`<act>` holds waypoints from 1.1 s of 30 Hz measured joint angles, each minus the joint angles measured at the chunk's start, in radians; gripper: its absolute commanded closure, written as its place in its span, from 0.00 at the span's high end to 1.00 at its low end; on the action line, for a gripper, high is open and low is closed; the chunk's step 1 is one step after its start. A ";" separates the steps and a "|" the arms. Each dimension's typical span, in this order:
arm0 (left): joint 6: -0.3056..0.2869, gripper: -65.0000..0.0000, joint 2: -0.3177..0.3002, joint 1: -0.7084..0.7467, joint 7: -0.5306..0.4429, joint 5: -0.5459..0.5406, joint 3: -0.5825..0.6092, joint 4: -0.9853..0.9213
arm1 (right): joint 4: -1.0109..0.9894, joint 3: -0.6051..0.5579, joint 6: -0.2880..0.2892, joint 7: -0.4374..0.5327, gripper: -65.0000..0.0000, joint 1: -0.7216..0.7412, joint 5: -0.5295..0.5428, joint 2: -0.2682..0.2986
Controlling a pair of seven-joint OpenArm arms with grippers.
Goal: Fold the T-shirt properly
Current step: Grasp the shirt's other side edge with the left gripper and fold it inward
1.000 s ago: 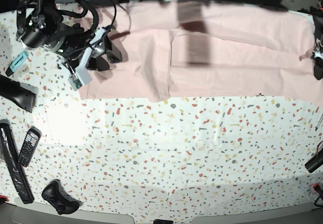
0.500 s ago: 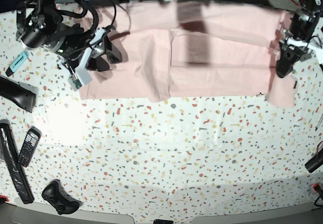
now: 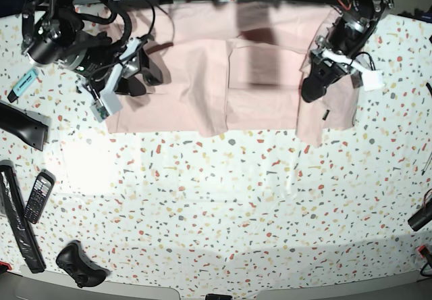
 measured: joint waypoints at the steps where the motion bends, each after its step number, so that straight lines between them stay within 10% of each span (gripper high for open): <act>1: 0.000 0.00 0.000 0.000 0.001 0.000 0.013 0.000 | 0.000 0.000 0.000 0.006 0.39 0.000 0.000 0.000; 3: 0.000 0.00 0.000 0.000 0.014 0.000 0.040 0.000 | 0.000 0.000 0.000 0.015 0.39 0.000 0.001 0.000; 7: 0.000 0.46 -0.002 -0.014 0.072 0.016 0.102 0.000 | 0.000 0.000 0.000 0.014 0.39 0.008 0.001 0.000; 17: -0.004 0.46 -0.078 -0.116 0.298 0.034 0.130 0.151 | 0.000 0.000 0.000 0.013 0.39 0.033 0.000 0.000; 24: -0.004 0.46 -0.254 -0.069 0.225 0.335 0.128 0.190 | 0.000 0.000 0.000 -0.033 0.39 0.033 0.001 -0.001; 33: 0.024 0.46 -0.294 0.039 0.202 0.363 0.130 0.190 | 0.000 0.000 0.000 -0.040 0.39 0.033 0.001 0.000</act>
